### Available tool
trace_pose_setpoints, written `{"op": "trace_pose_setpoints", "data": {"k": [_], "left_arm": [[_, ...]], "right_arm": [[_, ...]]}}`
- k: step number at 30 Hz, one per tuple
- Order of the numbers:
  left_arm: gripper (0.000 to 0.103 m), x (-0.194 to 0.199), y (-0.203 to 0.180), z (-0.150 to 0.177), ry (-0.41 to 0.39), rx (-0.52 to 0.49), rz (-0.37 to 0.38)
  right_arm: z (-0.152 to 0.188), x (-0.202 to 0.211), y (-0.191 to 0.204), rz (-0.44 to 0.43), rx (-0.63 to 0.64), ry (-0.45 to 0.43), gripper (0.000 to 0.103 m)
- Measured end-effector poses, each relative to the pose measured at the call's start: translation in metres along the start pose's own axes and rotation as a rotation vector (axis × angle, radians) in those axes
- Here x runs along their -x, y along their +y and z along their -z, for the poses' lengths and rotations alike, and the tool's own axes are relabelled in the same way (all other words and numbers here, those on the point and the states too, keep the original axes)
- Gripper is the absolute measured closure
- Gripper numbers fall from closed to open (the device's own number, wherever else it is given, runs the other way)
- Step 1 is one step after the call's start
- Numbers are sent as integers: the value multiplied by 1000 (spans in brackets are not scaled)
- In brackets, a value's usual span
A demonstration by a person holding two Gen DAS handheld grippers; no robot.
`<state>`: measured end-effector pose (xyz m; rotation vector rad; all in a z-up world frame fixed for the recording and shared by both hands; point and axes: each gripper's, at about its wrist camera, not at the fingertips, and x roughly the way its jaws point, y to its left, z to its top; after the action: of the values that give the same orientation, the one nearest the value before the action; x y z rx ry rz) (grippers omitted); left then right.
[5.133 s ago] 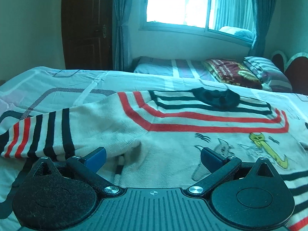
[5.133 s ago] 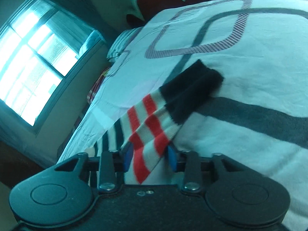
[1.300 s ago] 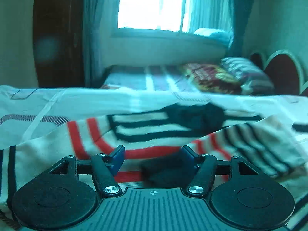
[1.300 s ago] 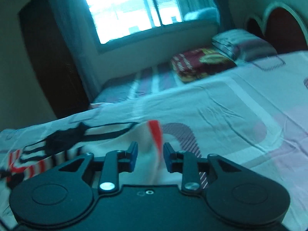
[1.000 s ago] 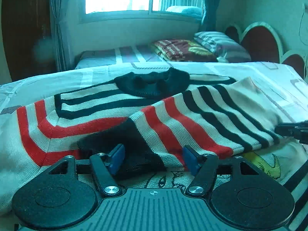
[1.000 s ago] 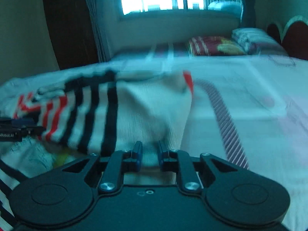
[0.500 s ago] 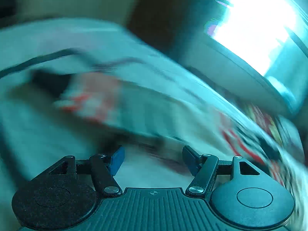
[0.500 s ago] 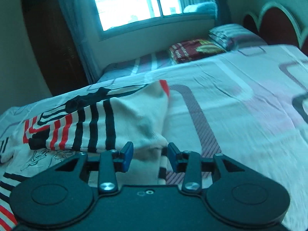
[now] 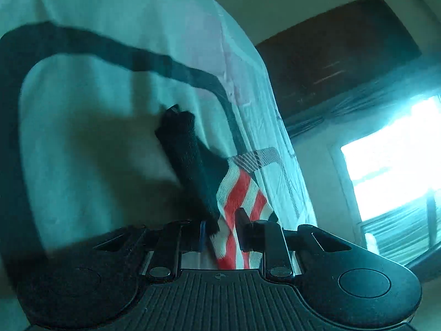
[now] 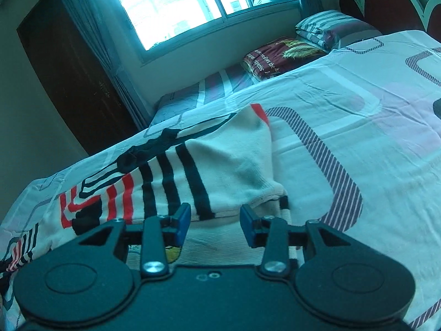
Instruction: Fold small clothes
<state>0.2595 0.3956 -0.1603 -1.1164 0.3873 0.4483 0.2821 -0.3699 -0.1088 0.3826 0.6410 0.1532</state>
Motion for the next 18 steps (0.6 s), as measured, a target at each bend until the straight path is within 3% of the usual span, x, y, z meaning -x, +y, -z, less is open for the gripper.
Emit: {"op": "trace_pose_setpoints", "data": {"k": [1,2,5,8,13,18], "left_arm": [[84,1,-8,1,-1,-48,-22],[97,4,-20,3,-9,-106,-31],[97,7,-73,16,-11,-264,60],[97,6,-140,57,29,-455,152],[97,-13,-234,187,159,-817,238],[97,-36,-285,308,284,-1011,280]], "right_arm": [[0,0,0,3,-5,-2,63],[0,1,0,5,-9,-4,63],[0,3,-3,14,-13,-16,63],[0,3,-8,27,-23,-25,63],[1,7,-13,42,-46,-42,63],[3,15,-16,54,-44,-47,63]]}}
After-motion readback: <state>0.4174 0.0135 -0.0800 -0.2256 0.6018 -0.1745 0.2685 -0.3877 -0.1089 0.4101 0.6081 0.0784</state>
